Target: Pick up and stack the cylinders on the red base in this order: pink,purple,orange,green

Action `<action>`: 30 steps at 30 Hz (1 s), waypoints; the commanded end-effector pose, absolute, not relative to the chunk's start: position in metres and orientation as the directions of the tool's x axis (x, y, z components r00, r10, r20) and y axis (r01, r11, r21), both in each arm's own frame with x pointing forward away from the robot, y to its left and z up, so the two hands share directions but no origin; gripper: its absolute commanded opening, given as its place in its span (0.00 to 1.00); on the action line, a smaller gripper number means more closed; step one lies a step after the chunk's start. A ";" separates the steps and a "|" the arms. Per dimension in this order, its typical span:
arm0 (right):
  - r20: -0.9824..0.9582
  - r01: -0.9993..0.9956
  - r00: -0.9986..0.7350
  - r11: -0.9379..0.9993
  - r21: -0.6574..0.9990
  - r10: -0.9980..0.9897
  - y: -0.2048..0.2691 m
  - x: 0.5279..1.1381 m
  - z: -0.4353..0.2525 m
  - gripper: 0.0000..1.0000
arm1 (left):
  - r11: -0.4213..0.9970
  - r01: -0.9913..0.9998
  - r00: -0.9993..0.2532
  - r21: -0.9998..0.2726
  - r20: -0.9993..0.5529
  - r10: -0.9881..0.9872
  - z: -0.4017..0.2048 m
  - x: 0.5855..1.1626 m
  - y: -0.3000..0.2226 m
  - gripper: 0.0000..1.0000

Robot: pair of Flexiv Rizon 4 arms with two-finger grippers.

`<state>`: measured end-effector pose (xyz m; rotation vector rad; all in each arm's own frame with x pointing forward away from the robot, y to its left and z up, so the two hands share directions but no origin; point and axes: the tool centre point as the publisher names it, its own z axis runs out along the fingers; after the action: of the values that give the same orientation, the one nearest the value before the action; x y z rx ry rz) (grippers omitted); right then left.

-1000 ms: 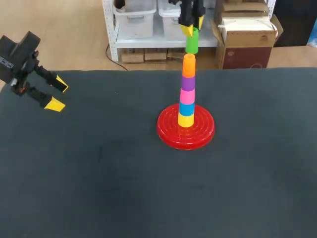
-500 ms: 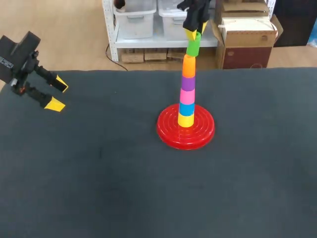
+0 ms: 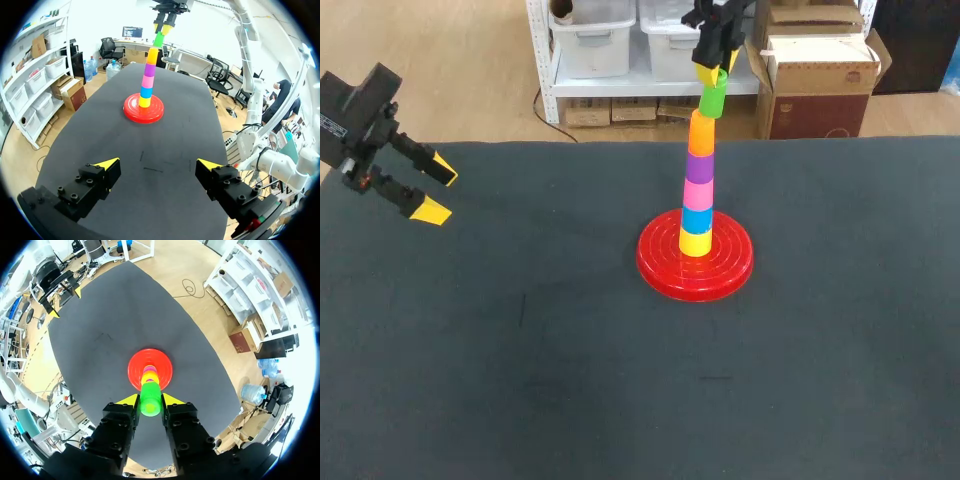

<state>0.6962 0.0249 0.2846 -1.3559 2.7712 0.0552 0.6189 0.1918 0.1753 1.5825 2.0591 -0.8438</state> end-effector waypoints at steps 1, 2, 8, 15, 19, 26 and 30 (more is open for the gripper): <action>-0.036 -0.792 -0.610 0.610 0.017 -0.792 0.031 0.707 0.284 0.00 | 0.173 0.961 -0.272 -0.214 -0.645 0.714 0.174 0.619 0.192 1.00; -0.034 -0.793 -0.610 0.609 0.018 -0.792 0.031 0.708 0.283 0.00 | 0.173 0.961 -0.272 -0.214 -0.645 0.714 0.174 0.619 0.192 1.00; -0.007 -0.799 -0.601 0.600 0.024 -0.800 0.034 0.712 0.279 0.00 | 0.173 0.961 -0.272 -0.214 -0.645 0.714 0.174 0.619 0.192 1.00; -0.001 -0.807 -0.590 0.590 0.028 -0.808 0.039 0.711 0.279 0.00 | 0.173 0.961 -0.272 -0.214 -0.645 0.714 0.174 0.619 0.192 1.00; 0.003 -0.814 -0.581 0.581 0.024 -0.814 0.041 0.707 0.278 0.00 | 0.173 0.961 -0.272 -0.214 -0.645 0.714 0.174 0.619 0.192 1.00; 0.007 -0.810 -0.586 0.586 0.022 -0.811 0.034 0.698 0.278 0.00 | 0.173 0.961 -0.272 -0.214 -0.645 0.714 0.174 0.619 0.192 1.00; 0.003 -0.801 -0.599 0.599 0.021 -0.801 0.028 0.691 0.279 0.00 | 0.173 0.961 -0.272 -0.214 -0.645 0.714 0.174 0.619 0.192 1.00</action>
<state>0.7011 0.0352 0.2802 -1.4294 2.8414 0.0238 0.6189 0.1918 0.1753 1.5825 2.0591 -0.8438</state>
